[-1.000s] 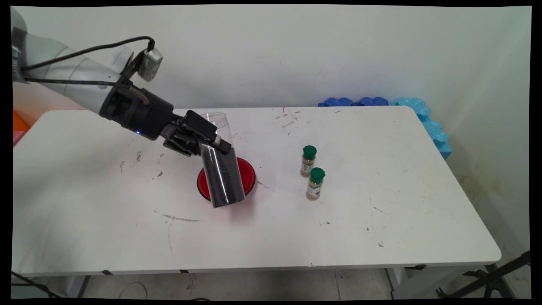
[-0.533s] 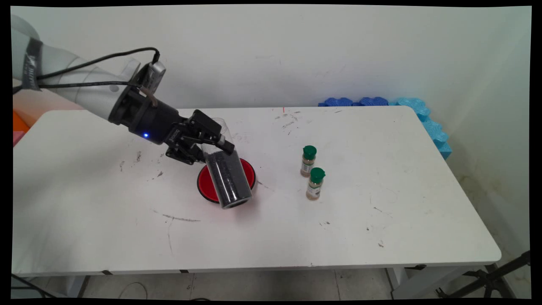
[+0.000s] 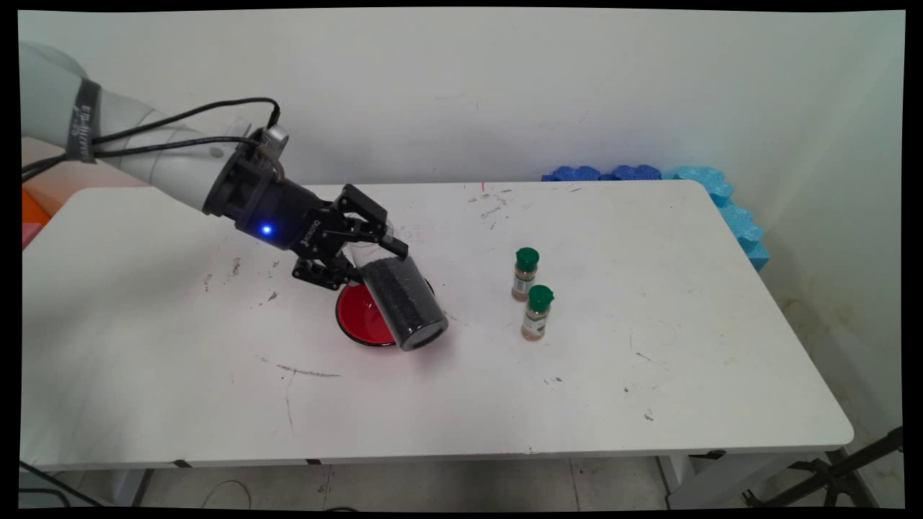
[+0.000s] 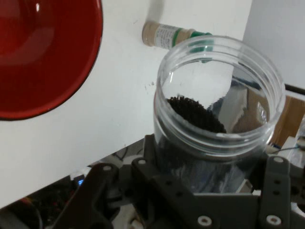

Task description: Pour the black seasoning powder in the red bowl

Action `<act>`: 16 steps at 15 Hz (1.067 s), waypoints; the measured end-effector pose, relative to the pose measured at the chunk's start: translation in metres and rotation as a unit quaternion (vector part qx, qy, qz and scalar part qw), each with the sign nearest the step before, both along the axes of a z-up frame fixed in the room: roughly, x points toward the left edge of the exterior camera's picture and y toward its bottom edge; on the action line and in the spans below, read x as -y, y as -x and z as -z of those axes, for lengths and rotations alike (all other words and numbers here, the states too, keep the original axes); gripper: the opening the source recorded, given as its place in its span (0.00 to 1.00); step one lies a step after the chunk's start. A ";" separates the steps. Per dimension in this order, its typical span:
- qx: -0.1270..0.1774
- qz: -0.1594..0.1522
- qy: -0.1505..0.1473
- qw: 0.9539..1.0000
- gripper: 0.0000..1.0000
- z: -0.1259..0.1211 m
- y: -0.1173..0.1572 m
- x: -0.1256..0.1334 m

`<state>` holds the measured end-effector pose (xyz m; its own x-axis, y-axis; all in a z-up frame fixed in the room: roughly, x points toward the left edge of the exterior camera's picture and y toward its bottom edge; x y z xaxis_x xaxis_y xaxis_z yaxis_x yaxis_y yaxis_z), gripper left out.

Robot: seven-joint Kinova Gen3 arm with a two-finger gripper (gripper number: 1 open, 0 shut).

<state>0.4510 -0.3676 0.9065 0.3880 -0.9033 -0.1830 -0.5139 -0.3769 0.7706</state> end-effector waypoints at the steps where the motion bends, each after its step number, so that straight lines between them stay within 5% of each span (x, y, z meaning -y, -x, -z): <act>1: -0.005 -0.009 -0.011 1.000 0.00 0.002 0.000 0.001; 8: -0.035 -0.059 -0.078 0.995 0.00 0.014 0.001 0.005; 16: -0.076 -0.113 -0.142 0.981 0.00 0.023 0.003 0.009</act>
